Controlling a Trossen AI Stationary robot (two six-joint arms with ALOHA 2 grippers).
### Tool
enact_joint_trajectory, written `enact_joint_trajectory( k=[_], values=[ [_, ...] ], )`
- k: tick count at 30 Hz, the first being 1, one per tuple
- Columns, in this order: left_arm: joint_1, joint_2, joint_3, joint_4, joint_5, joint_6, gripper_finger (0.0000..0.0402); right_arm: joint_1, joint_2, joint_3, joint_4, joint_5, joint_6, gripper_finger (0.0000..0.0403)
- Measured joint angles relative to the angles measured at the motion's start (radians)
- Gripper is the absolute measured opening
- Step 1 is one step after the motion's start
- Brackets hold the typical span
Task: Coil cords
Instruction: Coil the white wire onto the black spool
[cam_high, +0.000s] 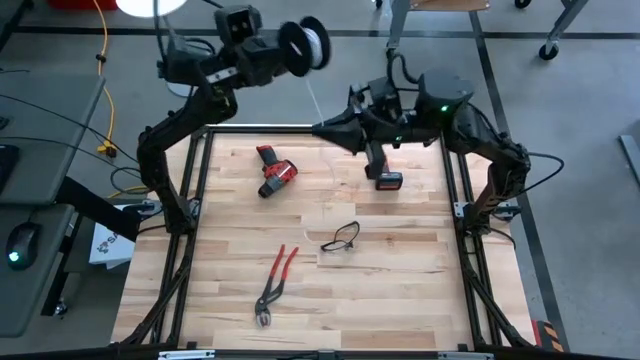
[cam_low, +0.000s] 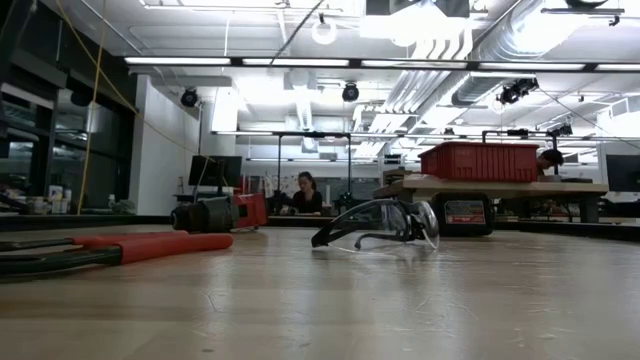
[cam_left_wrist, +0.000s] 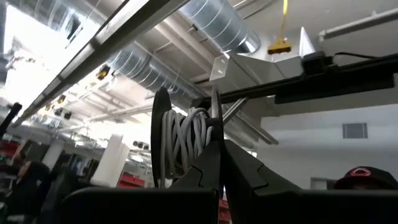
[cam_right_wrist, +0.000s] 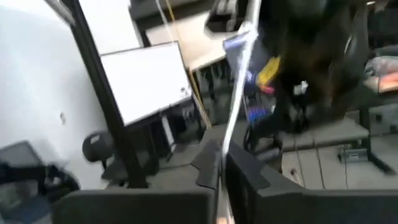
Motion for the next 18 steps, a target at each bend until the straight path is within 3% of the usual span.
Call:
enact_joint_trajectory(
  k=[5,11,16,18],
  values=[
    [0.002,-0.031,0.004,0.018,0.019,0.012,0.0000,0.003,0.021,-0.002,-0.003,-0.003,-0.035,0.0082],
    [0.001,-0.039,0.001,0.000,0.021,0.027,0.0000,0.010,0.055,0.000,-0.012,0.132,-0.100,0.0180],
    [0.001,-0.054,0.003,0.013,0.021,0.030,0.0000,0.010,0.103,0.000,0.009,0.172,-0.136,0.0205],
    [0.001,-0.054,0.003,0.014,0.021,0.027,0.0000,0.014,0.120,0.000,0.003,0.251,-0.187,0.0206]
  ],
)
